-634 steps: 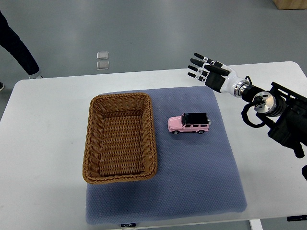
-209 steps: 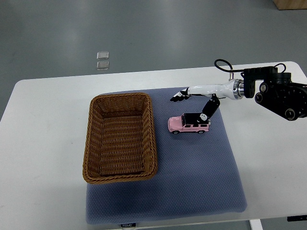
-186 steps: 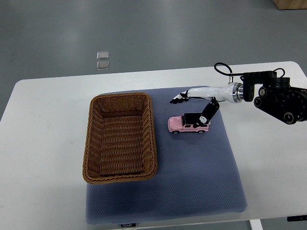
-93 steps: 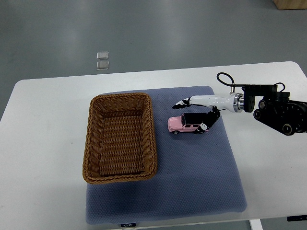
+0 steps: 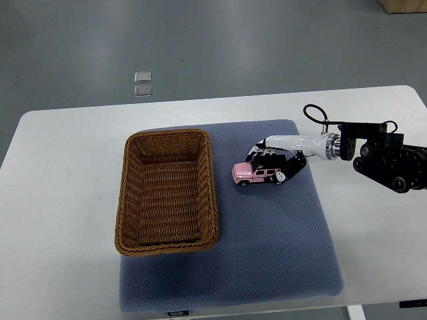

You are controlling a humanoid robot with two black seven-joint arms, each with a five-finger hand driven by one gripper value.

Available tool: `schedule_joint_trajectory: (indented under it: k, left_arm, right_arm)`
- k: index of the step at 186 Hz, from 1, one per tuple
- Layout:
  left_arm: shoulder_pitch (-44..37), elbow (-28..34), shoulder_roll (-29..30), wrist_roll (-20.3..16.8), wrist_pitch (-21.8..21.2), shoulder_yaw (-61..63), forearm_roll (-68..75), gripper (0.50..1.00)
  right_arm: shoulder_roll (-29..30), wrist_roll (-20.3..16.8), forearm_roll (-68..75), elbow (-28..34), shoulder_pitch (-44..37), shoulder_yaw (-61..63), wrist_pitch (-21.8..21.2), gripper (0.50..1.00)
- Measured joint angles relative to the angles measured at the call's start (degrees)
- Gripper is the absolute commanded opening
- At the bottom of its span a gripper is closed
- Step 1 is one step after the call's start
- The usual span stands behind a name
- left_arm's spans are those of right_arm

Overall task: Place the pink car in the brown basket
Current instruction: 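Lower the right hand over the pink car and close fingers around it, then lift the pink car and carry it over the wicker basket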

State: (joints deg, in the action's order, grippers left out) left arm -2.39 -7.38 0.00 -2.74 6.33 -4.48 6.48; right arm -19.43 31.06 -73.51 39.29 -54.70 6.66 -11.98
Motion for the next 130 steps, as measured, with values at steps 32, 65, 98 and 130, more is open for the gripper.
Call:
schedule_joint_trajectory:
  k: [32, 65, 98, 130]
  left_arm:
    - [-0.01, 0.0, 0.0, 0.0, 0.0, 0.01, 0.0, 1.0]
    - [0.0, 0.0, 0.0, 0.0, 0.02, 0.03, 0.0, 1.0]
    - [0.0, 0.0, 0.0, 0.0, 0.02, 0.01, 0.0, 1.0]
    - [0.0, 0.0, 0.0, 0.0, 0.02, 0.0, -0.01, 1.0]
  right_arm:
    - [-0.43, 0.19, 0.85, -0.1, 0.52, 0.85, 0.65, 0.5]
    - [-0.59, 2.21, 2.97, -0.25, 0.52, 1.1, 1.68, 0.5]
    - [-0.6, 3.11, 5.48, -0.27, 0.32, 3.14, 2.59, 0.5]
    - [-0.44, 3.13, 5.91, -0.2, -0.24, 6.03, 2.12, 0.5]
